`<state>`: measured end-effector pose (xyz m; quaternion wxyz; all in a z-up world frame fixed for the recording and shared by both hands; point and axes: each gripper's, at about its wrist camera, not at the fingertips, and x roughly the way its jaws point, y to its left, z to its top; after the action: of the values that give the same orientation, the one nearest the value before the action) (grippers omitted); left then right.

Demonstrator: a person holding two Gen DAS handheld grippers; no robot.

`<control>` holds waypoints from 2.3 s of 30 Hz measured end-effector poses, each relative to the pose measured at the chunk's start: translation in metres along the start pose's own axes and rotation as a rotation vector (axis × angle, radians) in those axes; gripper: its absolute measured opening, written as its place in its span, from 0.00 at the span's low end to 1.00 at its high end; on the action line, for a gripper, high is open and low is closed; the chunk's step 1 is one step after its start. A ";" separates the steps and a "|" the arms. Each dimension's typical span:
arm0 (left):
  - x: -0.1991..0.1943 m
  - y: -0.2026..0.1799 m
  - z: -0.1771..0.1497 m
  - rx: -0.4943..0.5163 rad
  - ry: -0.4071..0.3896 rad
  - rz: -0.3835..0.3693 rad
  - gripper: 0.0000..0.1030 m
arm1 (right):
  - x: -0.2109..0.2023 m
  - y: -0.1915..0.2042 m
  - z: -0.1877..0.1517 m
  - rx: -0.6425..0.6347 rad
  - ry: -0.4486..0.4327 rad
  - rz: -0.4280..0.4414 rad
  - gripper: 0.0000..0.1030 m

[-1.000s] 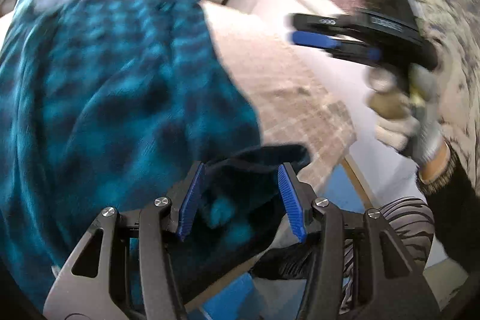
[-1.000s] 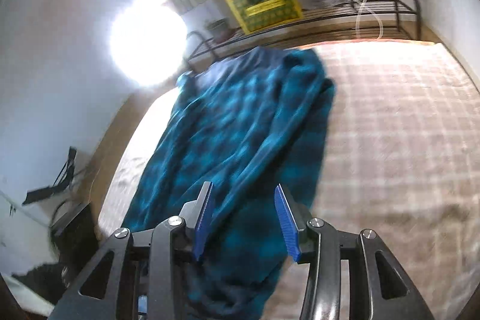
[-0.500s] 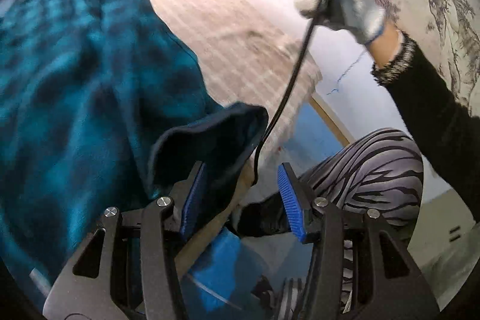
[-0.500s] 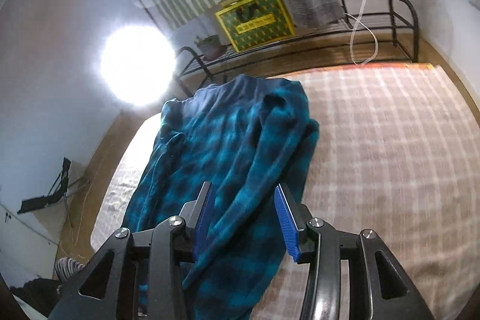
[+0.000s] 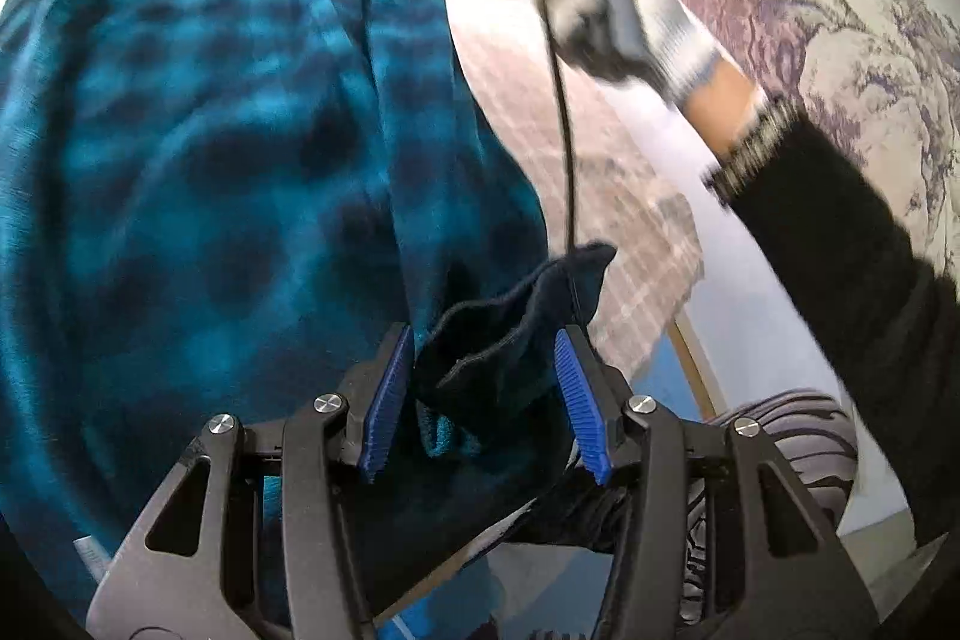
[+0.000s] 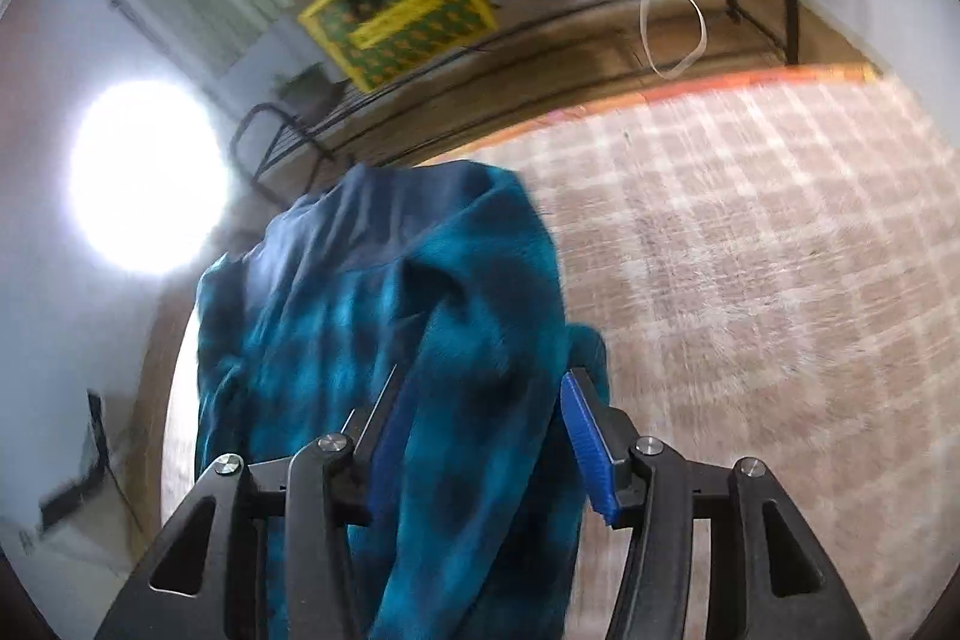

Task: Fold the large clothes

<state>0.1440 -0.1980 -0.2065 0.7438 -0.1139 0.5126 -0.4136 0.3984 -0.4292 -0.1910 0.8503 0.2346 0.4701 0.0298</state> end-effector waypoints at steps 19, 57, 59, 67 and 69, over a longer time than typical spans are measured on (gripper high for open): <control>-0.018 -0.004 -0.005 0.039 -0.055 -0.026 0.06 | 0.056 0.176 0.033 -0.606 0.034 -0.394 0.00; -0.023 -0.011 0.022 0.060 -0.070 0.009 0.36 | -0.229 0.055 -0.232 -0.193 -0.169 0.058 0.25; 0.009 -0.007 0.030 0.033 0.018 -0.020 0.40 | -0.228 0.039 -0.244 -0.148 -0.177 0.064 0.25; 0.035 -0.047 -0.009 0.098 0.147 -0.149 0.40 | -0.208 -0.006 -0.250 -0.069 -0.149 0.071 0.24; 0.032 -0.062 -0.019 0.147 0.160 -0.164 0.40 | -0.197 -0.007 -0.248 -0.075 -0.121 0.074 0.24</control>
<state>0.1010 -0.2555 -0.2001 0.6705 -0.0672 0.5278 -0.5171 0.0858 -0.3967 -0.1498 0.8837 0.2211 0.4076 0.0645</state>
